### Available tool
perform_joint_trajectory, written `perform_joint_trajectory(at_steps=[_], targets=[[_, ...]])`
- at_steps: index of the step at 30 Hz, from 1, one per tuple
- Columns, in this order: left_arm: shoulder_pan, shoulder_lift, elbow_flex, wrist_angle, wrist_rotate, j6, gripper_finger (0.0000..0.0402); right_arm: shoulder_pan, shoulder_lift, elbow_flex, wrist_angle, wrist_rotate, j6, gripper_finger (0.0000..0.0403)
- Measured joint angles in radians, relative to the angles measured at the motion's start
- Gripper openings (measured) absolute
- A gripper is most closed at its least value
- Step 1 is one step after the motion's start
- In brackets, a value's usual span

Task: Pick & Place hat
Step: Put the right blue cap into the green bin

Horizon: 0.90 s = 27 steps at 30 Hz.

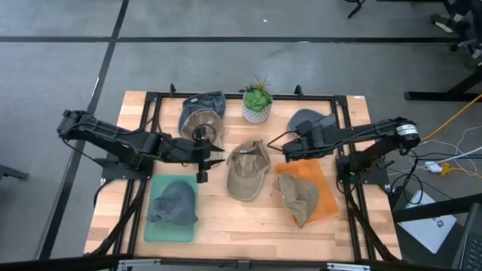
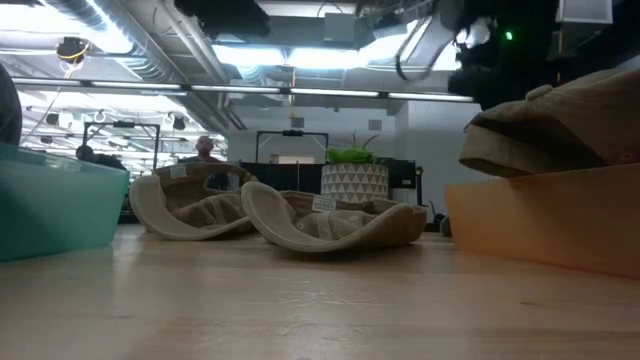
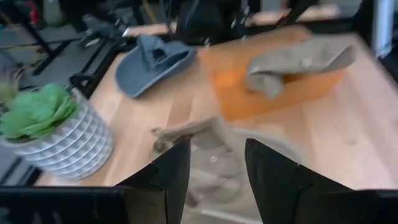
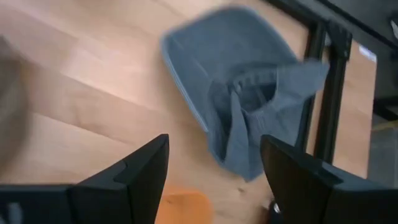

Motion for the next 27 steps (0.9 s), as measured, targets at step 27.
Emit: perform_joint_trajectory(at_steps=[27], targets=[[0.091,-0.138,-0.191,0.146,0.078,-0.037,0.0143,-0.171,-0.156,-0.426,0.291,-0.157,-0.135,0.0251]])
